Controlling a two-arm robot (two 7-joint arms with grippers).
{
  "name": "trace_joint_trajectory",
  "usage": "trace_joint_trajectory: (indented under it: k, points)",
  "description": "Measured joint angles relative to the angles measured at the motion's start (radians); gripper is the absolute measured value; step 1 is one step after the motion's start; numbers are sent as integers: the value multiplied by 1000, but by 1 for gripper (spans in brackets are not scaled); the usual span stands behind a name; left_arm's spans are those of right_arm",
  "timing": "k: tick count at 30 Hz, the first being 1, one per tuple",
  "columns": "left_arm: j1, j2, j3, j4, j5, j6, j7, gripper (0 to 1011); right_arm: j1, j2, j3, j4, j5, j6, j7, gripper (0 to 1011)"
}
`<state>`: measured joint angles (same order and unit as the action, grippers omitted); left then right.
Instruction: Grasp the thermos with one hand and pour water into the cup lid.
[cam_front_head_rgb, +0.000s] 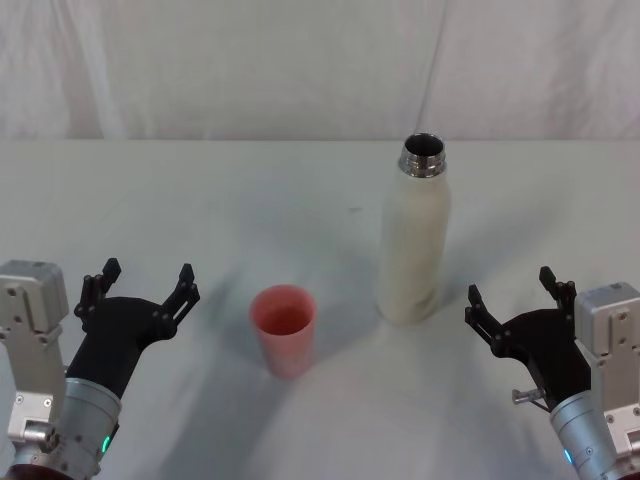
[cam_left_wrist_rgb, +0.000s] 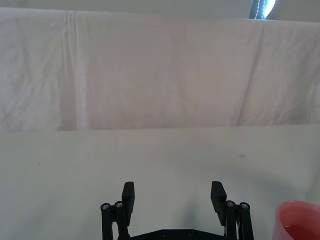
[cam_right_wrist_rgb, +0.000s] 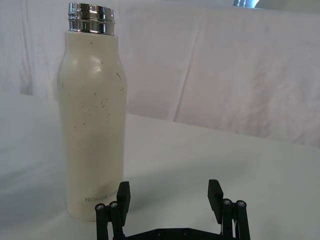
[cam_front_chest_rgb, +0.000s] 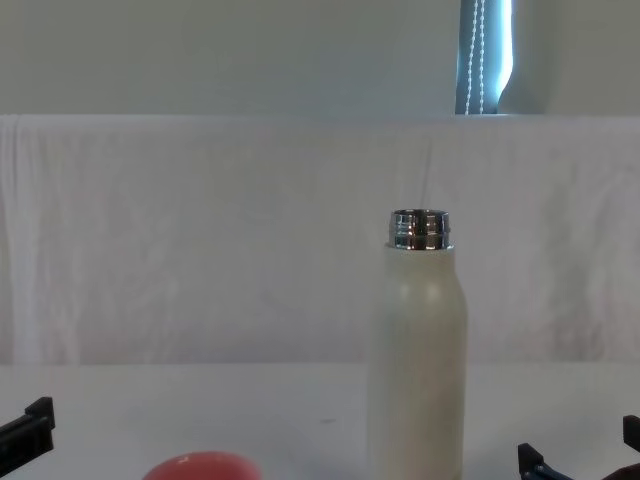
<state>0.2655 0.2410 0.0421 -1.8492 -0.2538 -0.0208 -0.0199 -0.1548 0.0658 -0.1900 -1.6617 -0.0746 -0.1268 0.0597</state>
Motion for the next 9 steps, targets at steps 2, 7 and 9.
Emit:
trace_joint_trajectory:
  k: [2,7,9]
  points:
    - [0,0,0,0,0,0,0,1001,0,0,0,0,0,0,0,1001]
    - [0,0,0,0,0,0,0,1001,0,0,0,0,0,0,0,1002]
    - [0,0,0,0,0,0,0,1001,0,0,0,0,0,0,0,1002]
